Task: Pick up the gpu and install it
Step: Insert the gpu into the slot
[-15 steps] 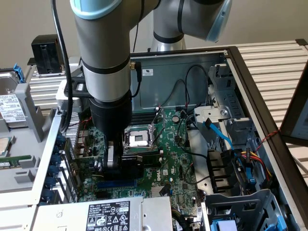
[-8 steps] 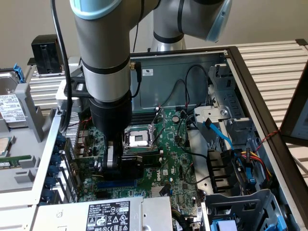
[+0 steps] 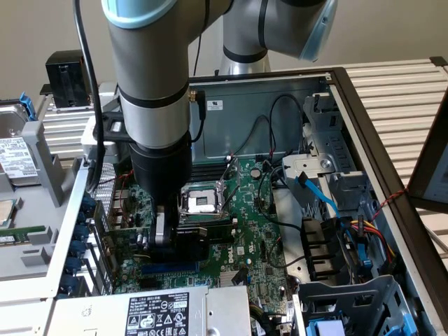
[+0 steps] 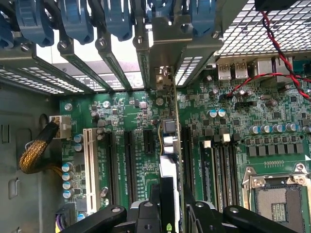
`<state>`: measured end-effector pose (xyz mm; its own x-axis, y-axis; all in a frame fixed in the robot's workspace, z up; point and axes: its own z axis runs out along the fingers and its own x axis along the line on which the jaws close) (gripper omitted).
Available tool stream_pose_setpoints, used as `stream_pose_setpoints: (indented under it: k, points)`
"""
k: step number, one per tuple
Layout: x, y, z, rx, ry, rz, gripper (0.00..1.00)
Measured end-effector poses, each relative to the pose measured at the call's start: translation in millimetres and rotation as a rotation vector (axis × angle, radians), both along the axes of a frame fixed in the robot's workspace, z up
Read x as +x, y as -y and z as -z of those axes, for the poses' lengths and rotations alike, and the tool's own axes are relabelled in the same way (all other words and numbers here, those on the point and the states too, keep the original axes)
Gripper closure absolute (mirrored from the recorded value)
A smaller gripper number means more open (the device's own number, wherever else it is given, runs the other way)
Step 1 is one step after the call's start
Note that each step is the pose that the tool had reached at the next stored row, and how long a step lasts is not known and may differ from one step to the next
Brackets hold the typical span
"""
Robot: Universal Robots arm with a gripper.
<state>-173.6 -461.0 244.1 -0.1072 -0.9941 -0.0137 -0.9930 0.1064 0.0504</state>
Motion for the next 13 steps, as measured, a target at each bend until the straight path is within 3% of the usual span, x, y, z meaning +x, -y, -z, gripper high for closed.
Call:
stream_pose_setpoints:
  k: [13]
  points:
    - [-1.1,0.5,0.6,-0.002,-0.0001,0.009,0.73]
